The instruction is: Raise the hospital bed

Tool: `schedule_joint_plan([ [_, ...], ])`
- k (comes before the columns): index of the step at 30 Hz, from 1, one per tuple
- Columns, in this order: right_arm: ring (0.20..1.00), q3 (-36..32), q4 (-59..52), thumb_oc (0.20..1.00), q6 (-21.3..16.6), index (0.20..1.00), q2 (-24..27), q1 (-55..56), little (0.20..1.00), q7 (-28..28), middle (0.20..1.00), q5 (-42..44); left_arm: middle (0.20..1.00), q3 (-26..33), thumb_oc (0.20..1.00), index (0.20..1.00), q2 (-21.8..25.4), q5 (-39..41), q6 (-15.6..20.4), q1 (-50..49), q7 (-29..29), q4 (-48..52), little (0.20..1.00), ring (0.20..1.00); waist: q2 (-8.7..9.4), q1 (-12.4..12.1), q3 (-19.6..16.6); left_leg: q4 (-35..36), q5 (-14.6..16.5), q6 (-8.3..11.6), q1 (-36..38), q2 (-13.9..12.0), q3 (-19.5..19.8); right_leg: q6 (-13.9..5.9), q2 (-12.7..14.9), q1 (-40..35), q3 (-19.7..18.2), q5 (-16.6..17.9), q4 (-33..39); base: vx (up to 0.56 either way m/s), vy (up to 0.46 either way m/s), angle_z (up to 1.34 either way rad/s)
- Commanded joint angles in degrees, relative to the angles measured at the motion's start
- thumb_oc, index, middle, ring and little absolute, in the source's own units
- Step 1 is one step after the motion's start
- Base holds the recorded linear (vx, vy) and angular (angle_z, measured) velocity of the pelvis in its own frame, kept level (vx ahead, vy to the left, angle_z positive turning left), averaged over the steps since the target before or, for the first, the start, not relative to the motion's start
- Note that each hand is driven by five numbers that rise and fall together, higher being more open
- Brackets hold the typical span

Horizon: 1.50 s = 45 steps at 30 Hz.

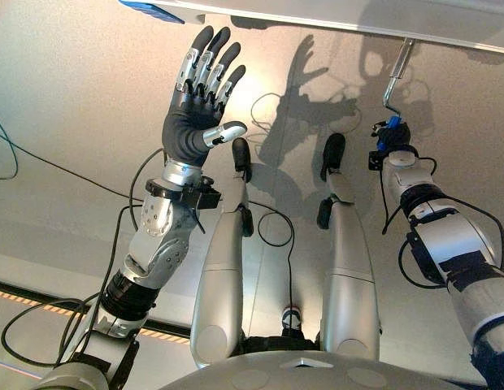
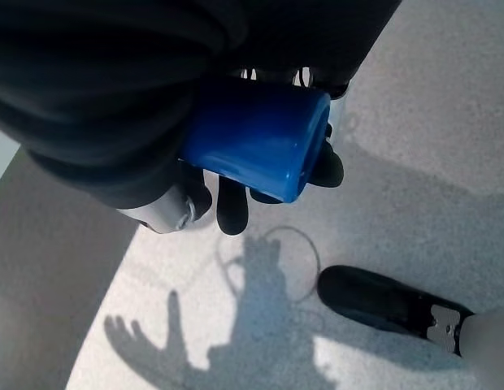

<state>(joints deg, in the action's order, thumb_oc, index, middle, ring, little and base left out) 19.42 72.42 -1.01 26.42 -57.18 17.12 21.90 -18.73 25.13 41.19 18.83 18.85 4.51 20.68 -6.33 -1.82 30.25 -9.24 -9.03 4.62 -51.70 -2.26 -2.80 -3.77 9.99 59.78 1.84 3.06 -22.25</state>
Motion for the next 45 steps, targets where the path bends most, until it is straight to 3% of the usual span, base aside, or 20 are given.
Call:
schedule_joint_plan([
  [1, 0.2, 15.5, -8.8, 0.2, -2.7, 0.2, -22.9, -2.3, 0.2, -7.0, 0.2, -16.2, 1.0, -0.2, 1.0, 1.0, 2.0, -3.8, 2.4, -1.1, 0.2, 5.7, 1.0, 1.0, -3.22, -2.3, -0.5, -6.3, 6.7, -2.13, -2.4, 5.6, 0.8, -5.62, 1.0, -3.6, -0.9, 1.8, 6.6, 0.0, 0.035, -0.07],
  [15, 0.2, 22.4, -16.2, 0.2, -3.9, 0.2, -24.7, -4.2, 0.2, -9.6, 0.2, -23.5, 1.0, 0.1, 1.0, 1.0, 2.2, -3.6, 3.5, -2.1, 0.1, 6.2, 1.0, 1.0, -3.51, -2.4, -0.5, -5.9, 6.8, -2.18, -2.0, 5.9, 0.1, -6.25, 1.6, -4.4, -1.5, 2.8, 8.5, 0.0, 0.038, -0.03],
  [20, 0.2, 22.4, -27.3, 0.2, -7.2, 0.2, -23.4, -2.2, 0.2, -11.0, 0.2, -15.4, 1.0, -0.1, 1.0, 1.0, 2.3, -3.1, 4.2, -2.8, -0.7, 6.2, 1.0, 1.0, -3.21, -2.1, -0.5, -5.8, 6.7, -2.13, -1.5, 5.8, -0.4, -6.53, 1.8, -4.7, -1.6, 3.2, 9.1, 0.0, 0.003, 0.01],
  [26, 0.2, 25.1, -34.8, 0.2, -8.6, 0.2, -20.8, -2.4, 0.2, -12.7, 0.2, -14.7, 1.0, -0.8, 1.0, 1.0, 3.0, -2.5, 4.9, -2.8, -1.4, 5.5, 1.0, 1.0, -2.46, -1.9, -0.5, -5.8, 7.0, -2.26, -1.0, 5.6, -0.8, -6.71, 1.5, -5.1, -2.2, 3.7, 9.9, 0.0, 0.006, -0.05],
  [32, 0.2, 24.6, -36.0, 0.2, -8.8, 0.2, -20.7, -2.6, 0.2, -11.9, 0.2, -14.3, 1.0, -1.6, 1.0, 1.0, 3.1, -2.3, 4.9, -2.8, -1.7, 5.8, 1.0, 1.0, -2.84, -1.8, -0.5, -5.7, 6.8, -2.34, -0.9, 5.5, -0.9, -6.73, 1.5, -5.2, -2.1, 3.7, 10.1, 0.0, -0.013, -0.07],
  [34, 0.2, 23.3, -39.6, 0.2, -9.5, 0.2, -19.5, -1.3, 0.2, -11.9, 0.2, -11.5, 1.0, -1.2, 1.0, 1.0, 3.2, -2.5, 4.8, -3.2, -1.7, 5.9, 1.0, 1.0, -2.83, -1.5, -0.5, -5.7, 6.8, -2.24, -0.8, 5.4, -0.9, -6.75, 1.5, -5.3, -2.2, 3.7, 10.1, 0.0, 0.0, 0.0],
  [35, 0.2, 21.1, -45.6, 0.2, -11.1, 0.2, -16.7, 1.8, 0.2, -11.5, 0.2, -6.5, 1.0, -0.7, 1.0, 1.0, 3.4, -3.1, 4.9, -3.9, -1.5, 5.8, 1.0, 1.0, -2.36, -0.8, -0.5, -5.5, 6.7, -2.16, -0.4, 5.2, -1.1, -6.78, 1.5, -5.5, -2.2, 3.8, 10.2, 0.0, 0.0, 0.0],
  [41, 0.2, 12.1, -68.6, 0.2, -17.3, 0.2, -3.0, 16.0, 0.2, -12.3, 0.2, 3.8, 1.0, 1.2, 1.0, 1.0, 4.5, -4.7, 5.7, -5.8, -1.5, 5.4, 1.0, 1.0, -0.69, 2.1, -0.5, -5.6, 7.2, -2.15, 0.7, 4.9, -1.8, -6.99, 1.3, -6.2, -2.9, 3.7, 10.0, 0.0, -0.005, 0.0],
  [42, 0.2, 12.1, -68.7, 0.2, -17.2, 0.2, -3.0, 16.2, 0.2, -12.3, 0.2, 3.8, 1.0, 1.1, 1.0, 1.0, 4.5, -4.7, 5.7, -5.8, -1.5, 5.4, 1.0, 1.0, -0.72, 2.0, -0.5, -5.6, 7.2, -2.15, 0.8, 4.9, -1.9, -6.99, 1.3, -6.3, -2.9, 3.7, 10.0, 0.01, -0.011, 0.03],
  [45, 0.2, 3.3, -78.1, 0.2, -20.2, 0.2, 0.6, 27.4, 0.2, -14.0, 0.2, 9.4, 1.0, 2.5, 1.0, 1.0, 5.1, -4.8, 5.9, -8.3, -3.1, 5.9, 1.0, 1.0, 0.25, 3.6, -0.5, -5.0, 7.2, -2.17, 2.2, 4.8, -2.4, -7.17, 0.8, -7.5, -3.2, 3.9, 10.9, 0.01, -0.026, 0.0],
])
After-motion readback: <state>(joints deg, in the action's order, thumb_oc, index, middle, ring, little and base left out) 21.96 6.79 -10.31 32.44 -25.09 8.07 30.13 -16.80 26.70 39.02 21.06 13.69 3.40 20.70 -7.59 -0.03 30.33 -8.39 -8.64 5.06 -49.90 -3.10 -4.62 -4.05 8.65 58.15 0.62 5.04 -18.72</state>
